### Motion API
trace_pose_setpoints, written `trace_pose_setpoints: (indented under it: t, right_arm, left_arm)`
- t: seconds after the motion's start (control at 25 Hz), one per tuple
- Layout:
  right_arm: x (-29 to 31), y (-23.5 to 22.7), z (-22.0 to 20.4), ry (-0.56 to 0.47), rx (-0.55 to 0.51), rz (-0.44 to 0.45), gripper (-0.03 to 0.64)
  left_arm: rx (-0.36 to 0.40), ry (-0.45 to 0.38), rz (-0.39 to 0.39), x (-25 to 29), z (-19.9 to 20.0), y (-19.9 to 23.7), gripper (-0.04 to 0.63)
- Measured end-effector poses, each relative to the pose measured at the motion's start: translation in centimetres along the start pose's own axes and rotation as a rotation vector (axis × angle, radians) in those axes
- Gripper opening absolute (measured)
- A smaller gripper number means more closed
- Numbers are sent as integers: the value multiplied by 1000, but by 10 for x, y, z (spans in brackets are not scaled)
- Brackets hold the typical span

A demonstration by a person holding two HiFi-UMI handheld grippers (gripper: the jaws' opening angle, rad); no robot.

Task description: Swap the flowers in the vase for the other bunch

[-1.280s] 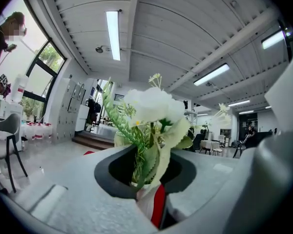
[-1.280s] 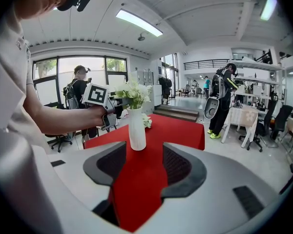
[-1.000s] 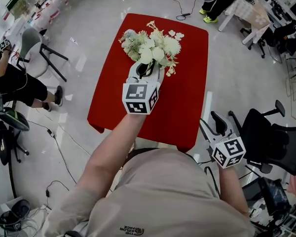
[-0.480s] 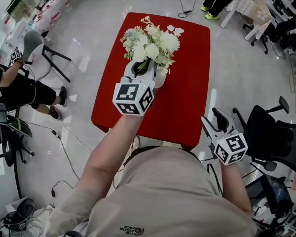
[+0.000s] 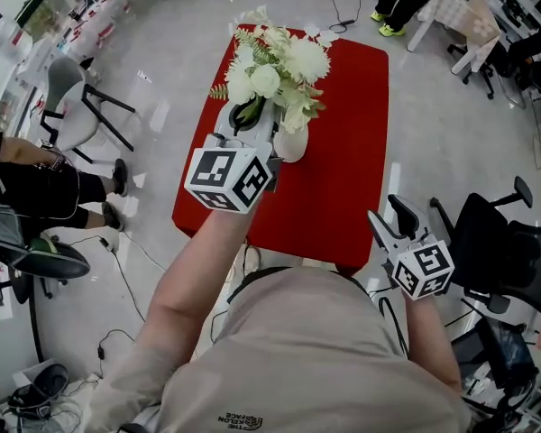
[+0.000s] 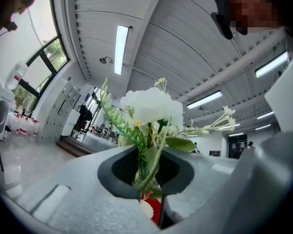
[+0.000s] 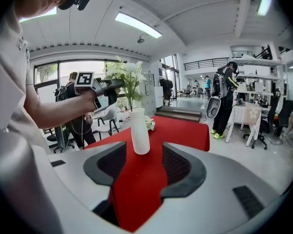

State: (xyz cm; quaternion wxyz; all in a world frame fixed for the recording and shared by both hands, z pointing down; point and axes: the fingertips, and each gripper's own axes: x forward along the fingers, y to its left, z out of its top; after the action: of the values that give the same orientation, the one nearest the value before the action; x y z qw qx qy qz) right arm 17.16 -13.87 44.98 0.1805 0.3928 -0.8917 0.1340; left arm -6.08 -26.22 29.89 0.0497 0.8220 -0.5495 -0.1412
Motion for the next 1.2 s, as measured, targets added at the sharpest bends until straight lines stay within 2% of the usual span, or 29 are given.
trace_pose_setpoints:
  t: [0.32, 0.6, 0.92, 1.04, 1.2]
  right_arm:
    - [9, 15, 3, -4, -2, 19, 235]
    - [18, 27, 11, -10, -4, 29, 235]
    - [29, 48, 18, -23, -5, 29, 230]
    - [35, 56, 22, -21, -5, 26, 229]
    - [46, 72, 28, -25, -9, 32, 227]
  left_arm:
    - [-43, -62, -36, -14, 33, 6, 54]
    - [-82, -163, -58, -27, 87, 10, 54]
    - [-71, -269, -72, -60, 154, 25, 54]
    - [-51, -280, -66, -77, 175, 35, 54]
    - [-23, -243, -39, -101, 188, 56, 54]
